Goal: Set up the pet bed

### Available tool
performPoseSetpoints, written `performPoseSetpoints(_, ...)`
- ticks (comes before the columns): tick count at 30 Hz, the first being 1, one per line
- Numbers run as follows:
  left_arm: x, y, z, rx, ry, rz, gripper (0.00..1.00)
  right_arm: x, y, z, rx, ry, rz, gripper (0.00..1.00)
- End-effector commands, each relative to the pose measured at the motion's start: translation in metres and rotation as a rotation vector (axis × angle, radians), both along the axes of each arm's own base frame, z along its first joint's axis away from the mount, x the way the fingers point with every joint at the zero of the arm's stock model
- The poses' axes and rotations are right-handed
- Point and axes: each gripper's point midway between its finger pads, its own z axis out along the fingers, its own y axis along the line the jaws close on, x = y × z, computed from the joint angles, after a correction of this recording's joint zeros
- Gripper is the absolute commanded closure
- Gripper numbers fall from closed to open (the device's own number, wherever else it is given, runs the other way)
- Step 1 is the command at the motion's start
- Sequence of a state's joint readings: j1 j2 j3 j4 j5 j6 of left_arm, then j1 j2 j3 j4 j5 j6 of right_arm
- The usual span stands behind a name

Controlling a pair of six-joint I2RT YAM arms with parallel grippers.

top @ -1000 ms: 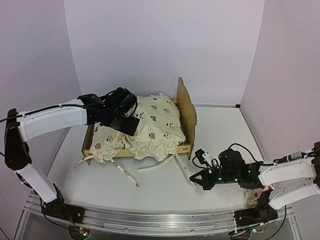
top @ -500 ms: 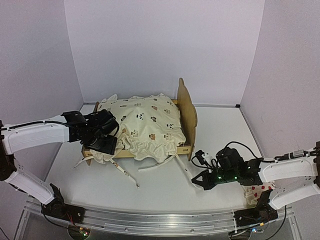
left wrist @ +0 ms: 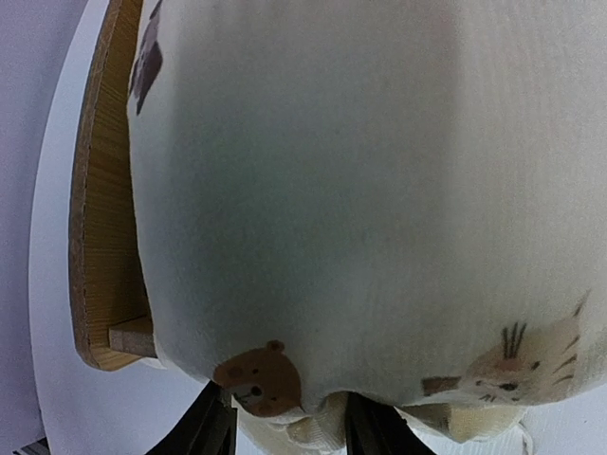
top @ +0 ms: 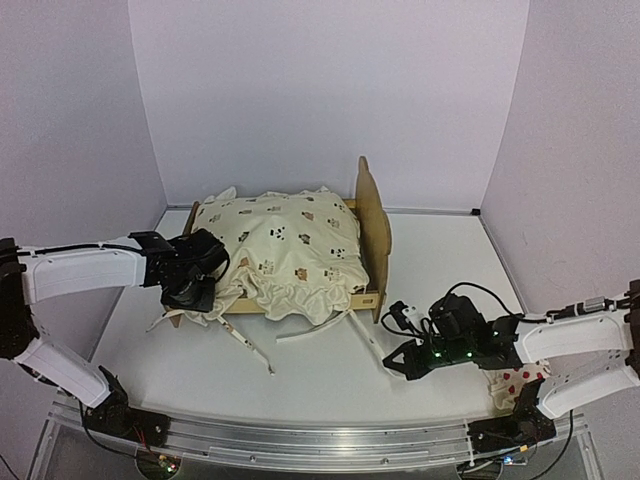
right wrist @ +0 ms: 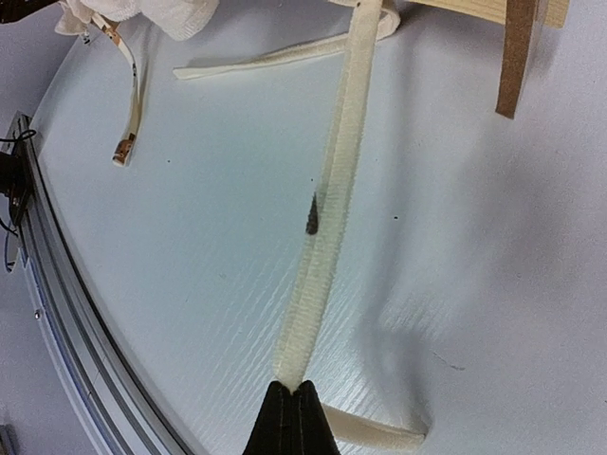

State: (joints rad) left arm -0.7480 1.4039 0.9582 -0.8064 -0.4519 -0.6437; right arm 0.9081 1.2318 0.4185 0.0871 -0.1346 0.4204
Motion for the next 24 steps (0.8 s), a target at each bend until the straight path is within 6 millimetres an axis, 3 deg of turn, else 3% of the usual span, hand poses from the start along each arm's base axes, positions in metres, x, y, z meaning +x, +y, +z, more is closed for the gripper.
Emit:
performPoseSetpoints(1, 0.011, 0.036, -0.003, 0.109, -0.017, 0.108, 0.63, -0.008, -0.003, -0.005, -0.040, 0.056, 0.014, 1.00)
performPoseSetpoints(8, 0.021, 0.062, 0.011, 0.181, -0.051, 0.209, 0.59, -0.011, 0.000, -0.008, -0.041, 0.085, 0.019, 1.00)
performPoseSetpoints(11, 0.023, 0.057, 0.014, 0.159, -0.039, 0.206, 0.50, -0.013, 0.008, -0.007, -0.027, 0.118, 0.042, 1.00)
performPoseSetpoints(14, 0.023, 0.037, 0.025, 0.062, -0.047, 0.139, 0.42, -0.016, 0.021, -0.005, -0.006, 0.167, 0.076, 1.00)
performPoseSetpoints(18, 0.015, -0.001, 0.057, -0.050, -0.086, 0.003, 0.37, -0.015, 0.031, -0.010, -0.023, 0.248, 0.063, 1.00)
performPoseSetpoints(20, 0.003, -0.024, 0.071, -0.073, -0.088, -0.079, 0.36, -0.010, 0.028, -0.017, -0.073, 0.271, 0.018, 1.00)
performPoseSetpoints(24, -0.029, -0.076, 0.081, -0.126, -0.052, -0.264, 0.36, -0.002, 0.020, -0.030, -0.174, 0.299, -0.053, 0.98)
